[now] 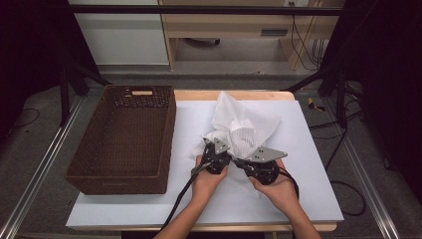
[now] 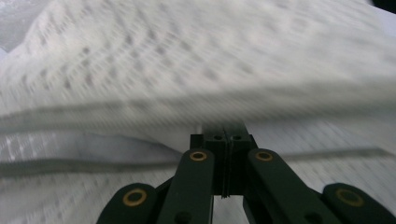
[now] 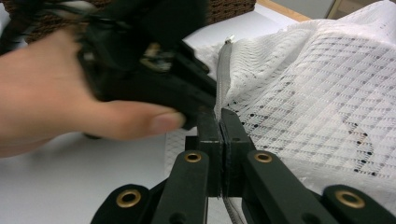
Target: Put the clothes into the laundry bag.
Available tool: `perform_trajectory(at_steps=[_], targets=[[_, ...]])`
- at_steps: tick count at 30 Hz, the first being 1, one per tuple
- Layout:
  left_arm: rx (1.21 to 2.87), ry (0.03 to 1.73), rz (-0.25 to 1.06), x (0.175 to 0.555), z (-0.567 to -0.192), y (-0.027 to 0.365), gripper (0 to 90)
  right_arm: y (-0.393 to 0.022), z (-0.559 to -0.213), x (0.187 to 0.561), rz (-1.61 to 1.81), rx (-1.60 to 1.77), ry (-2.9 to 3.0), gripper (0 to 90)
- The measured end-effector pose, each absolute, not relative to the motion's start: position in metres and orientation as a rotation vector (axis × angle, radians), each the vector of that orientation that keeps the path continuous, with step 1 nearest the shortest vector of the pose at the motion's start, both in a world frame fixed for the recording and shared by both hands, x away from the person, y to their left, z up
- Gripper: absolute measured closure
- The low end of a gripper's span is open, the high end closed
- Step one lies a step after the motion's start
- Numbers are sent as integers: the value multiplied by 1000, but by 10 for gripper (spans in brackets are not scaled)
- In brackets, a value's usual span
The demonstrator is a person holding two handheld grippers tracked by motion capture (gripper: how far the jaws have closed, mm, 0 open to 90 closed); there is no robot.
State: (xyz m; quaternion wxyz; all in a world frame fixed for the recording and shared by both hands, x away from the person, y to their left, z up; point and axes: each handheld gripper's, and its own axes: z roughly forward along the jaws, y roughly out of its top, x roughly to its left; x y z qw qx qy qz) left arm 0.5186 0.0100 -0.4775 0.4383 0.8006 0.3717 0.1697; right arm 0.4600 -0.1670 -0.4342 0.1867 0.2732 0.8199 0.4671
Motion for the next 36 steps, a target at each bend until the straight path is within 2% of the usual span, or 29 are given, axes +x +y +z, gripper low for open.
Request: perform_trajectory(at_steps=[13,36], targets=[[1953,966,450,551,-477,-2,900,-169,-434,461,1320,774,2308,894],[1964,928,456,528,-480,15,900,-168,-437,462,1298,776,2319,894]])
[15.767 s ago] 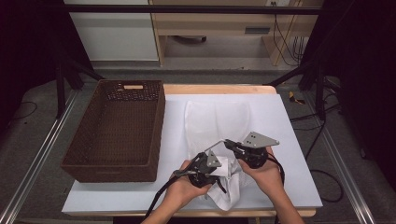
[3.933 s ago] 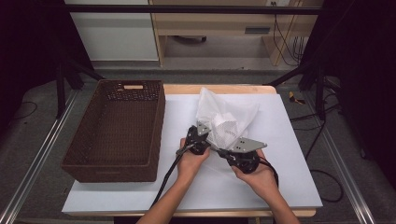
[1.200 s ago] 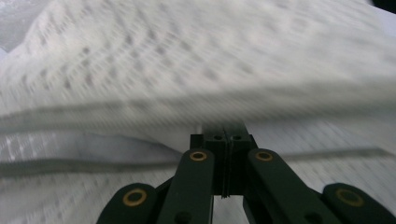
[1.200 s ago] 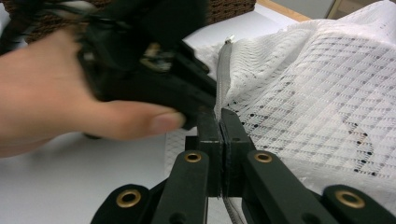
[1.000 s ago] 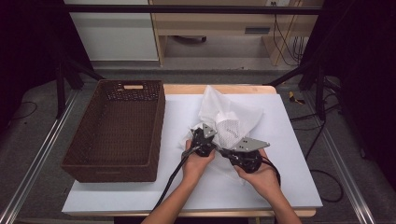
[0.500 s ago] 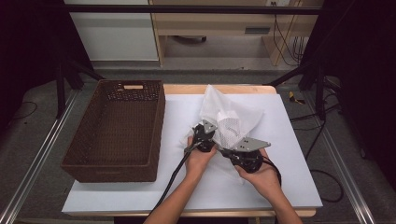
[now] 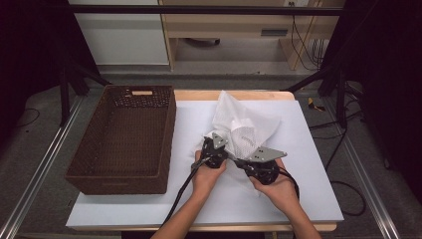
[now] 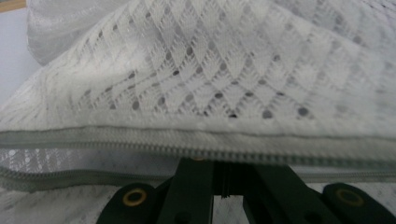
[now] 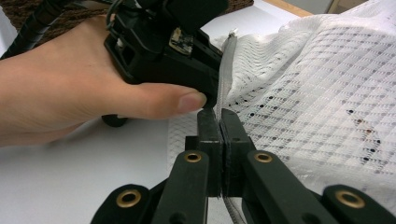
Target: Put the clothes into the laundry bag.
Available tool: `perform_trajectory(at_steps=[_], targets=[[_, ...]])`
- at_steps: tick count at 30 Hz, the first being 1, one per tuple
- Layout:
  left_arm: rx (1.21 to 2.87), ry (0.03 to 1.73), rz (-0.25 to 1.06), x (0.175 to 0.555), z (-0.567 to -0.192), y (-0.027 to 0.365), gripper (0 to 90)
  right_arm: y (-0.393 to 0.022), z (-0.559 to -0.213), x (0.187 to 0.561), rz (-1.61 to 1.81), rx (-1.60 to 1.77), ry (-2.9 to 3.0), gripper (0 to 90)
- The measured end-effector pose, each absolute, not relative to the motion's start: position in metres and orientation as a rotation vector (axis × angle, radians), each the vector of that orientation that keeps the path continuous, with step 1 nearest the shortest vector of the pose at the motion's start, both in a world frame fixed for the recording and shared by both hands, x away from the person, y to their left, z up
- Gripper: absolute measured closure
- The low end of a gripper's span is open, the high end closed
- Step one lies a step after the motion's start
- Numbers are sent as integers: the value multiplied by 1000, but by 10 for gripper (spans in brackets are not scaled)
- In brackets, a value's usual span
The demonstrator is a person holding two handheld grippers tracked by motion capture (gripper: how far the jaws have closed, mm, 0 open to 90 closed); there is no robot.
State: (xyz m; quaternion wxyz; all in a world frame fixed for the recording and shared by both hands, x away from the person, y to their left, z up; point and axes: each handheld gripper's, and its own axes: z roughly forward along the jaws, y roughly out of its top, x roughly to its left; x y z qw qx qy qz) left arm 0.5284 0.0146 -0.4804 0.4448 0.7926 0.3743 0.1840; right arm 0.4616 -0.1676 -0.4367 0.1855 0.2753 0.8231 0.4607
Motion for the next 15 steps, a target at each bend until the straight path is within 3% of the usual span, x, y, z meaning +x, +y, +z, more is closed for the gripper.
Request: perform_trajectory(at_steps=[11,15], targets=[[1987,898,472,496,-474,28,900,-168,-436,462,1304,781,2314,894],[2000,891,532,482,-467,39,900,-169,-435,462,1309,779,2308,894]])
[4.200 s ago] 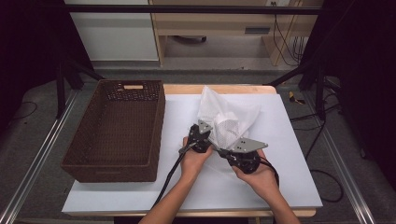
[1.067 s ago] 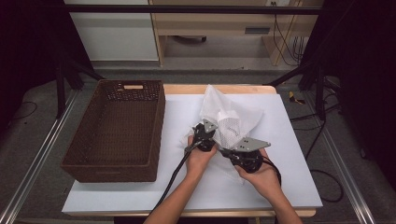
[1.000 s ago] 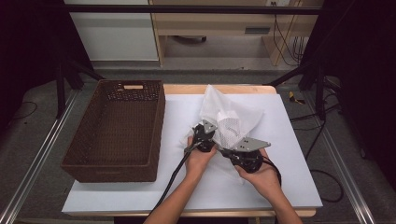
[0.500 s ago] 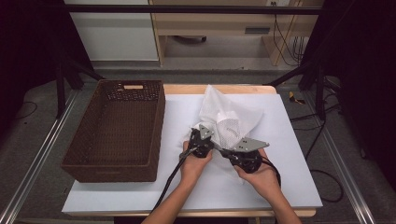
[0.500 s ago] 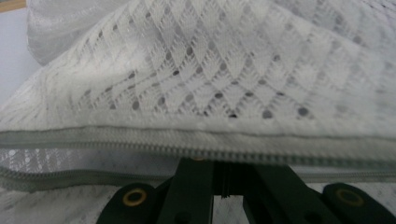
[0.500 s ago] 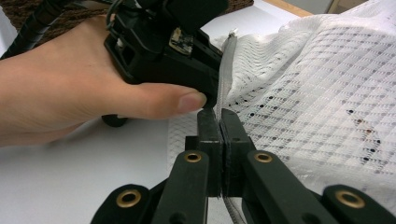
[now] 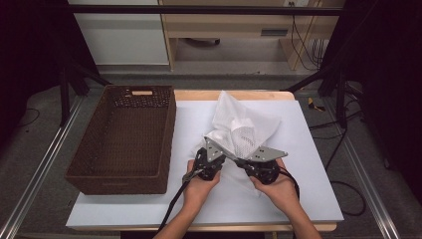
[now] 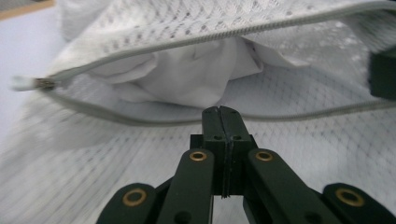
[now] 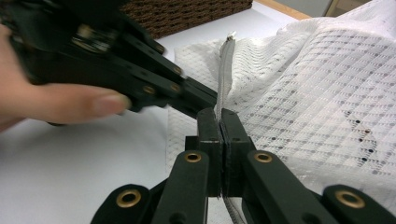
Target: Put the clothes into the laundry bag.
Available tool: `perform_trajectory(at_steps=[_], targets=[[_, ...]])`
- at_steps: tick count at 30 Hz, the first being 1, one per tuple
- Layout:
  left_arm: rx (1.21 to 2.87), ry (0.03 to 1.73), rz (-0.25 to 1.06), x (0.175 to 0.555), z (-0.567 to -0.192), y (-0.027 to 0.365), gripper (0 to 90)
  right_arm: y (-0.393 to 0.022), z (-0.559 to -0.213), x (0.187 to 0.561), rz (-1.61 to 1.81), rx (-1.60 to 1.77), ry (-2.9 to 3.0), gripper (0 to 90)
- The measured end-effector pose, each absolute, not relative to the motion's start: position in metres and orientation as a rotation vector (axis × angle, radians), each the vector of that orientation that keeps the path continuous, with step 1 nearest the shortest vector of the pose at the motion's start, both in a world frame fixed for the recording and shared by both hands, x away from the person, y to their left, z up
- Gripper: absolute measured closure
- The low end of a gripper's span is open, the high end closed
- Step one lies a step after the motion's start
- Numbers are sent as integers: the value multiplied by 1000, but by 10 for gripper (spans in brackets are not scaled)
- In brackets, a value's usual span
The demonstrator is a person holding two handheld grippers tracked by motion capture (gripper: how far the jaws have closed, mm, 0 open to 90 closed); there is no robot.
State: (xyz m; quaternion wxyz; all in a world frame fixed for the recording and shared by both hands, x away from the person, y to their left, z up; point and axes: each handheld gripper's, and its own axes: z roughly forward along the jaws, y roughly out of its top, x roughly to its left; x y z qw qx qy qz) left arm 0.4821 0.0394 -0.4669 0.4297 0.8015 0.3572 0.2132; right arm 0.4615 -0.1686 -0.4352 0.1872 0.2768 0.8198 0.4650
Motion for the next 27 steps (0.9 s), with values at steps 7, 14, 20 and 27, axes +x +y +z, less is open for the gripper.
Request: perform_trajectory(at_steps=[7,14,20,27], targets=[[1979,919,613,477,-456,57,855,-169,-434,462,1314,779,2304,894],[1953,938,741,491,-450,64,709,-171,-434,463,1322,783,2299,894],[1973,931,815,506,-453,63,562,-173,-433,464,1329,784,2298,894],[2021,889,856,517,-455,58,550,-174,-432,463,1340,786,2291,894]])
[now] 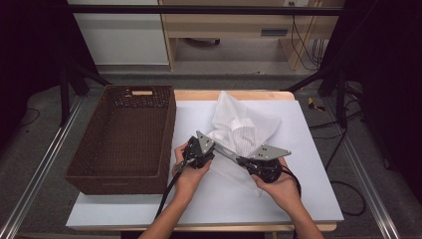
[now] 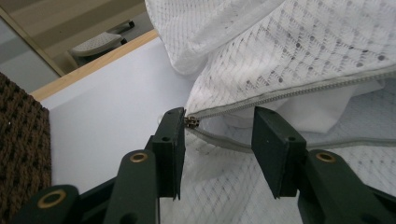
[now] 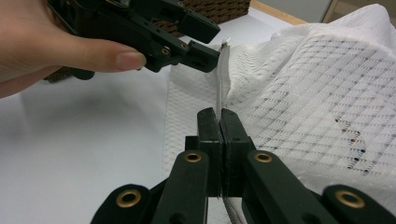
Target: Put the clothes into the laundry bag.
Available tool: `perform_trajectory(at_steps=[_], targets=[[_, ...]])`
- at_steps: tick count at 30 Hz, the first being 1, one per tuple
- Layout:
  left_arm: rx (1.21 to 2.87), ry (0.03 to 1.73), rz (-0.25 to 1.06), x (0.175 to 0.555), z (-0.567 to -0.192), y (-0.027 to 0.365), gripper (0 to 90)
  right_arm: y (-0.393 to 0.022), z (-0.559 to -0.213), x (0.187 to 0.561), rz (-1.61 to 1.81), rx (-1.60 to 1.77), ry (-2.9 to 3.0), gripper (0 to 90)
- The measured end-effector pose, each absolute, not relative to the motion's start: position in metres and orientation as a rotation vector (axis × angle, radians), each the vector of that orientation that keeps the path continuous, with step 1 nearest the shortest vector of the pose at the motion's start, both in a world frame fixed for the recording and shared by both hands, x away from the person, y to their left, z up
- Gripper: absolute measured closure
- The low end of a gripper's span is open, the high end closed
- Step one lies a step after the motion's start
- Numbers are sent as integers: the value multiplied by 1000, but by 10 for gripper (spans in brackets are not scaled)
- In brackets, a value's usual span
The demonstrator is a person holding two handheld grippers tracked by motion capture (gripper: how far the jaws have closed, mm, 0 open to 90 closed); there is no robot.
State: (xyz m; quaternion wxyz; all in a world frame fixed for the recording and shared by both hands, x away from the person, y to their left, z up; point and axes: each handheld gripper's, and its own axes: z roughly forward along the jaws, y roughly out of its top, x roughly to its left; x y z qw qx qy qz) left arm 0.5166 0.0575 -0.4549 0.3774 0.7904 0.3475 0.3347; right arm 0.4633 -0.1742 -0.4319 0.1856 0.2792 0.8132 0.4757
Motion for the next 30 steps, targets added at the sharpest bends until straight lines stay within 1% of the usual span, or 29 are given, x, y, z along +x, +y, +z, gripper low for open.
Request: perform_trajectory(at_steps=[6,10,16,20,25,30], targets=[[2044,864,854,523,-456,51,563,-174,-431,463,1345,781,2288,894],[2005,869,842,527,-452,50,591,-175,-430,462,1346,781,2287,894],[2006,822,858,529,-450,47,698,-176,-430,463,1353,784,2282,894],[2015,816,871,532,-452,45,742,-176,-430,462,1352,782,2282,894],[2051,811,862,531,-450,42,860,-176,-430,463,1350,785,2282,894],[2058,821,851,525,-449,46,883,-179,-431,465,1345,799,2275,893]])
